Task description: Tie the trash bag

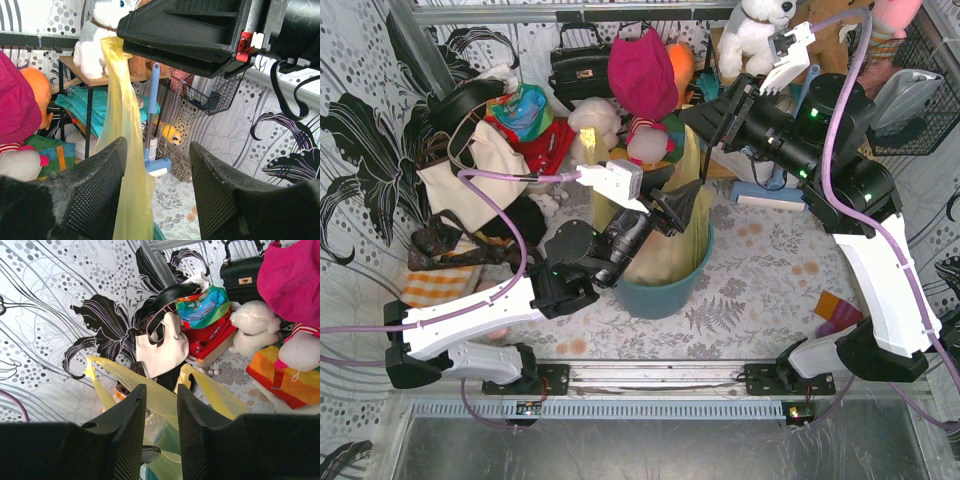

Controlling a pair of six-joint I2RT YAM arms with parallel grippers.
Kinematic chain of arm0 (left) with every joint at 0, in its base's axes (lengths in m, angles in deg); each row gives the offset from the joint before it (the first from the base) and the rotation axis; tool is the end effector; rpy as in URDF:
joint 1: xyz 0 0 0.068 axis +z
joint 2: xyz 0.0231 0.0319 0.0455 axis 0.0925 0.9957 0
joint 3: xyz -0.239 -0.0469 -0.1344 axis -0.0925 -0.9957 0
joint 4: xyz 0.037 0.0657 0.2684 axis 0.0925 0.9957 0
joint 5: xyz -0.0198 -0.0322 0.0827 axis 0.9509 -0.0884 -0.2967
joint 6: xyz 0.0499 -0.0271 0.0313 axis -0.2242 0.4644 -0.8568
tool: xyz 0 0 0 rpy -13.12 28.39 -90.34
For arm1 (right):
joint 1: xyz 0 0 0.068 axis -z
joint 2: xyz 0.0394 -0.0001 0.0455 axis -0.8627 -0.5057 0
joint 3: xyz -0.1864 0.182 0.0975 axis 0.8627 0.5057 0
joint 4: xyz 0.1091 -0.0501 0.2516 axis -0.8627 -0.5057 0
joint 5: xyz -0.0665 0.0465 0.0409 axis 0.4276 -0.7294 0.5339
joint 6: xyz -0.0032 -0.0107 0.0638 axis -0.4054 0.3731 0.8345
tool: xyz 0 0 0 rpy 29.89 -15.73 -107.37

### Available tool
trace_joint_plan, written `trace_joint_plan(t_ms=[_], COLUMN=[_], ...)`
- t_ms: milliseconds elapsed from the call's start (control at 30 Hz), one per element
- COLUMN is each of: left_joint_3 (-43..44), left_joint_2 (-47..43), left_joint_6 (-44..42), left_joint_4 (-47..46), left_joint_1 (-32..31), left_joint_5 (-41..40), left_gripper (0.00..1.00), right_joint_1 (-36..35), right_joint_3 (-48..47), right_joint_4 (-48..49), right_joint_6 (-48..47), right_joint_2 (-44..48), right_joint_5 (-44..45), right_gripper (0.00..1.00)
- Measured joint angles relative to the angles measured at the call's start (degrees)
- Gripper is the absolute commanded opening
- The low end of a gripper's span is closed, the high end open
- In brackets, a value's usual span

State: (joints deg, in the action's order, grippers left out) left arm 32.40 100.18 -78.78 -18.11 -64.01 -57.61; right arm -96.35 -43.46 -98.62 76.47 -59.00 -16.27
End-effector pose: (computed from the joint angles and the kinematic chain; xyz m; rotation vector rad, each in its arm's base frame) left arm 0.1296 -0.2686 0.4861 0.2662 1.2329 -0.7141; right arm 0.2041 0.1600 0.6127 -0.1918 1.5039 1.0390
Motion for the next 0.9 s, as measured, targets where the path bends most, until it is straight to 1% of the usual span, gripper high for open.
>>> trace_joint_plan(t_ms=[100, 167, 467, 800, 900], left_joint_3=[0.0, 0.0, 0.0, 0.0, 0.0], left_joint_2=[0.0, 0.0, 0.0, 0.0, 0.0], left_joint_6=[0.0, 0.0, 0.2, 0.5, 0.5], left_joint_4=[0.0, 0.0, 0.0, 0.0, 0.0], left_joint_1=[0.0, 0.0, 0.1, 0.4, 0.4], left_joint_5=[-0.1, -0.1, -0.1, 0.0, 0.0], left_gripper=[0.62, 0.62, 0.62, 0.62, 0.62], right_joint_1=[0.0, 0.0, 0.0, 0.0, 0.0], right_joint_3=[0.0, 0.0, 0.0, -0.3, -0.6], right_joint_4=[-0.3, -0.5, -0.6, -0.6, -0.6], right_joint_6=[-0.4, -0.9, -1.2, -1.4, -1.4], right_joint_2=[-0.1, -0.1, 0.0, -0.7, -1.2], right_joint_5=[0.9, 1.6, 3.8, 3.2, 2.8], right_gripper=[0.40, 0.41, 0.41, 0.21, 0.22])
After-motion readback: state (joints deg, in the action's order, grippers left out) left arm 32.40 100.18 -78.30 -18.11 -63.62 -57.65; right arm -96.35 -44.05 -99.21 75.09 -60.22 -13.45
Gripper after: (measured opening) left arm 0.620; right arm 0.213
